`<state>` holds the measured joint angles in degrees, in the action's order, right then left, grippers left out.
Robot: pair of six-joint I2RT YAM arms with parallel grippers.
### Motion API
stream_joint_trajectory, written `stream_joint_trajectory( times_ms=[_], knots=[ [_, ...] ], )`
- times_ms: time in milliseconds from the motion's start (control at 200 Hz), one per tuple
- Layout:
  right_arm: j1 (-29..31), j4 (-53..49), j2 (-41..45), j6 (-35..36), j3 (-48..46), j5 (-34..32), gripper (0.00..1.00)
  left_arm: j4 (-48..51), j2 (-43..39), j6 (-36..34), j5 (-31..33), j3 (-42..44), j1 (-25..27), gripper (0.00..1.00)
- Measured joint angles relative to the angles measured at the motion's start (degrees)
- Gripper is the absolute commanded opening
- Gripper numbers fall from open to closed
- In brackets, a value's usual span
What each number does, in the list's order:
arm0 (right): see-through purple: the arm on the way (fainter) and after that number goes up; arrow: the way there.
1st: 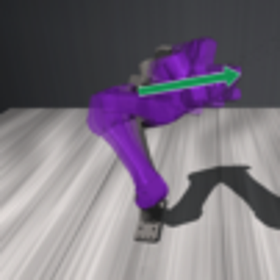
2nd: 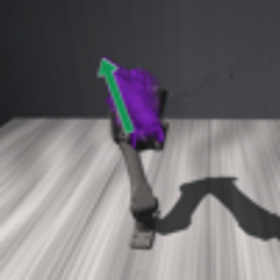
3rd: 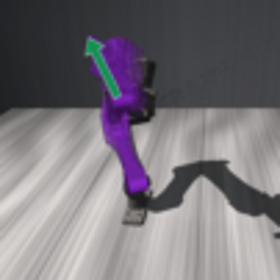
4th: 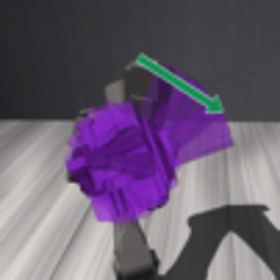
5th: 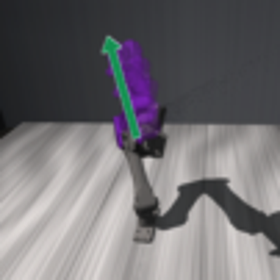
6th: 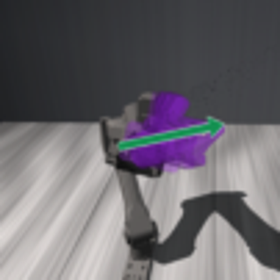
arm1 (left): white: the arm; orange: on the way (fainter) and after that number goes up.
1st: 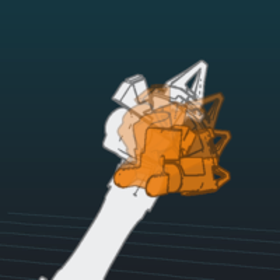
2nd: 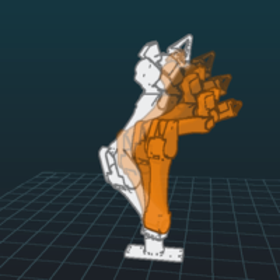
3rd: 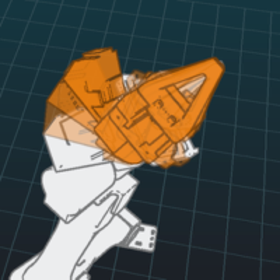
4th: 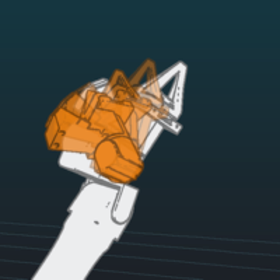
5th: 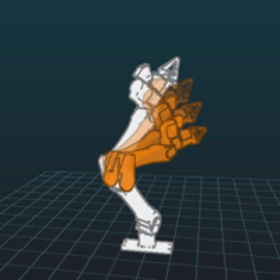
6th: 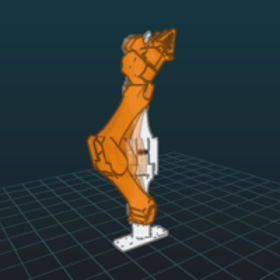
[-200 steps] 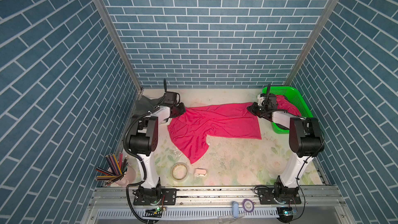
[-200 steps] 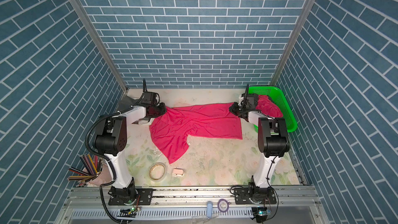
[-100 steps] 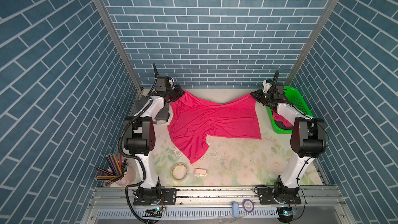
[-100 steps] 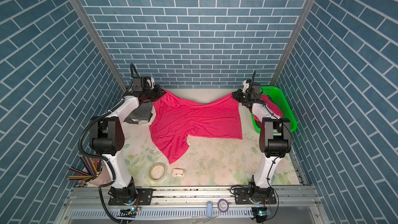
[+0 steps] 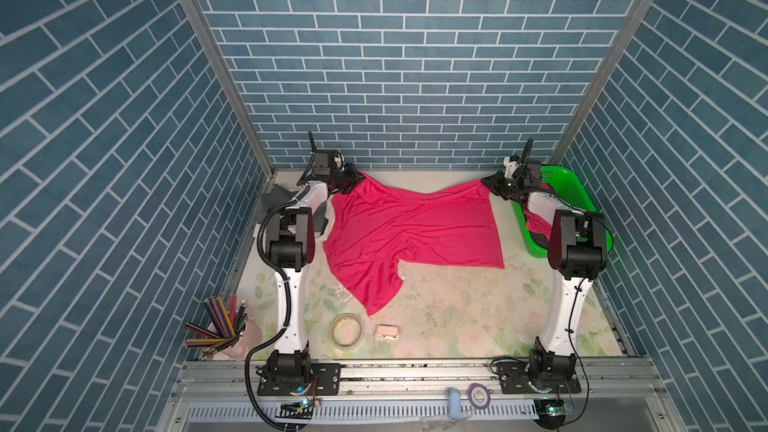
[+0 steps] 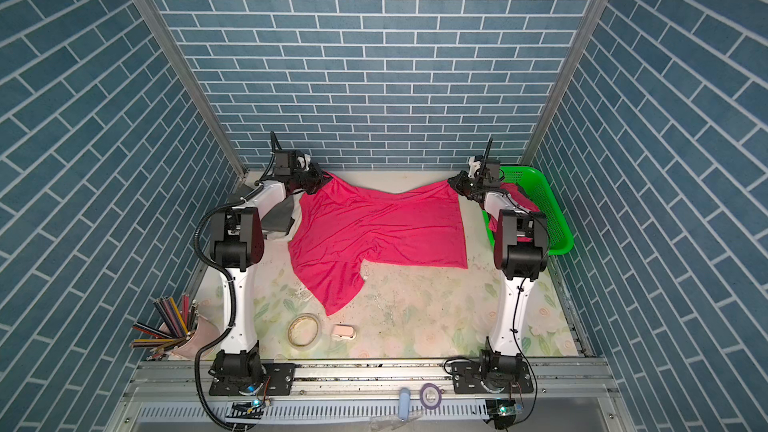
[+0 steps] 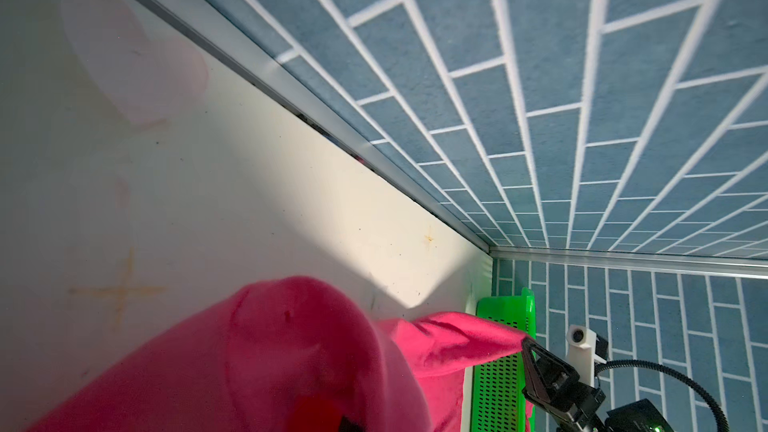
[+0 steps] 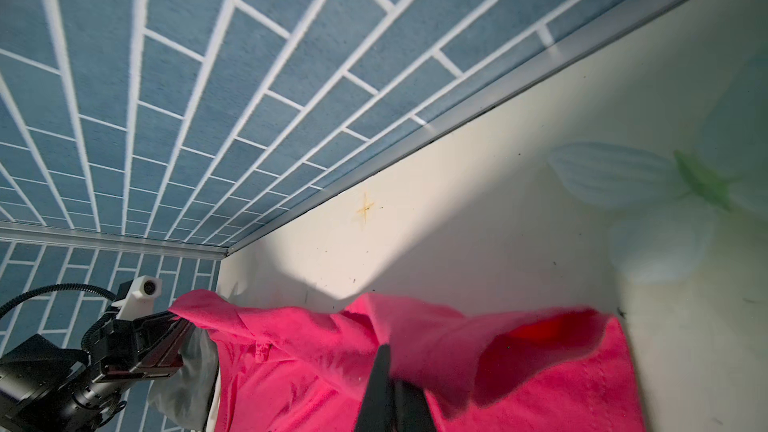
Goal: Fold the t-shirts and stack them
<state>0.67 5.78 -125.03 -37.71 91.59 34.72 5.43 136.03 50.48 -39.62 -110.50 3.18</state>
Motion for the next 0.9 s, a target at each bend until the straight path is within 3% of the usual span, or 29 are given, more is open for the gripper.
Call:
stream_joint_trajectory(
  times_ms=[200, 565, 900],
  knots=[
    [-0.22, -1.14, -0.44, 0.07, 1.55, 1.11, 0.0, -1.75, -1.22, 2.4, -2.21, 1.03, -0.17, 0.0],
    [-0.48, -4.52, 7.72, 2.21, -7.82, 0.11, 0.0, -11.87, -21.29, 7.58, -7.45, 29.62, -3.1, 0.0],
    [-1.46, -4.79, 8.68, 5.2, -15.3, -2.14, 0.0, -15.47, -24.26, 7.96, -11.32, 43.52, -5.66, 0.0]
  ],
)
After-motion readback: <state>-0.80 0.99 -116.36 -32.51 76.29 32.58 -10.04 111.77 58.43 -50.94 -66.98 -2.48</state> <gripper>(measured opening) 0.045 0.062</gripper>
